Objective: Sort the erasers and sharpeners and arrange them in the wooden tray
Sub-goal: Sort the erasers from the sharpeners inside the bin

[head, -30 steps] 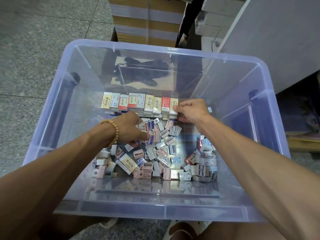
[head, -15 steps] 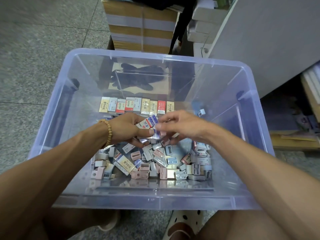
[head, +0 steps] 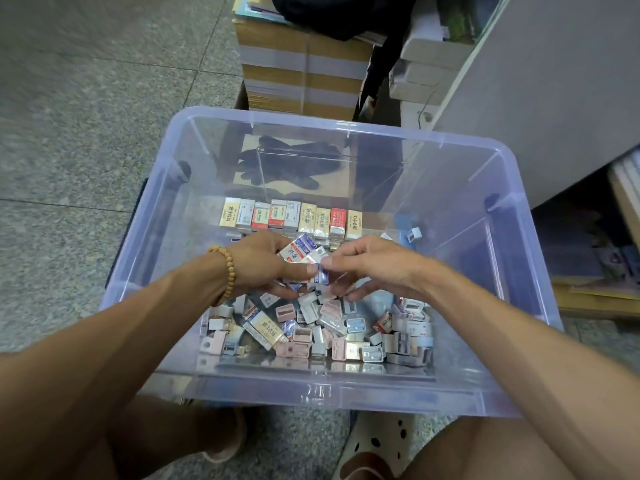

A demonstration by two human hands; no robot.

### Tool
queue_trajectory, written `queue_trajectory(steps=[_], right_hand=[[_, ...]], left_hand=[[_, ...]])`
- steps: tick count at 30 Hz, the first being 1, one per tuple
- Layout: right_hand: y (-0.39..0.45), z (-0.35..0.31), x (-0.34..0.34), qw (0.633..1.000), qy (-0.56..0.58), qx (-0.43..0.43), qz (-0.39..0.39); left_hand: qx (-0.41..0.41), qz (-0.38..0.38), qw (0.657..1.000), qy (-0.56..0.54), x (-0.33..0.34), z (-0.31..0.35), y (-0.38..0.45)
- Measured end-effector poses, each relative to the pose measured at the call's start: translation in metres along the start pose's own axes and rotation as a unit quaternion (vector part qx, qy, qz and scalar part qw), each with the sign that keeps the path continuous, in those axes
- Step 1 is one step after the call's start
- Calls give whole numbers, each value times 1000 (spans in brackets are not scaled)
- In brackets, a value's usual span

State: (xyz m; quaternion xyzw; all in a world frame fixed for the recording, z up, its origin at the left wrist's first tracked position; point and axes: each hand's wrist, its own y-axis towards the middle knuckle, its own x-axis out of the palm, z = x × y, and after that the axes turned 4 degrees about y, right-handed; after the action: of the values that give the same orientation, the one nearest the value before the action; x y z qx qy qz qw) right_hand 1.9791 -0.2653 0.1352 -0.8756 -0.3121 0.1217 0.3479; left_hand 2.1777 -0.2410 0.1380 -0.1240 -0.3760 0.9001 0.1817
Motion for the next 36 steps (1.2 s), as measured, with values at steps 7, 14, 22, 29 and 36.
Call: queue_trajectory(steps=[7,14,22,29,36], right_hand=[[9,-6,10,998,67,15,1],[22,-18,12,986,157,-34,55],[78,-63,36,990,57,-70,109],[139,-74,80,981,19,-72,177],[125,-67,78,980,63,-86,168]], left_hand=[[-3,-1,995,-98,1,2,-1],[-28,83,981,-175,-9,4,-12],[-95,169,950,-245,-15,-14,-60],[-89,204,938,-265,-17,-15,-59],[-85,219,939,-253,-19,-15,-51]])
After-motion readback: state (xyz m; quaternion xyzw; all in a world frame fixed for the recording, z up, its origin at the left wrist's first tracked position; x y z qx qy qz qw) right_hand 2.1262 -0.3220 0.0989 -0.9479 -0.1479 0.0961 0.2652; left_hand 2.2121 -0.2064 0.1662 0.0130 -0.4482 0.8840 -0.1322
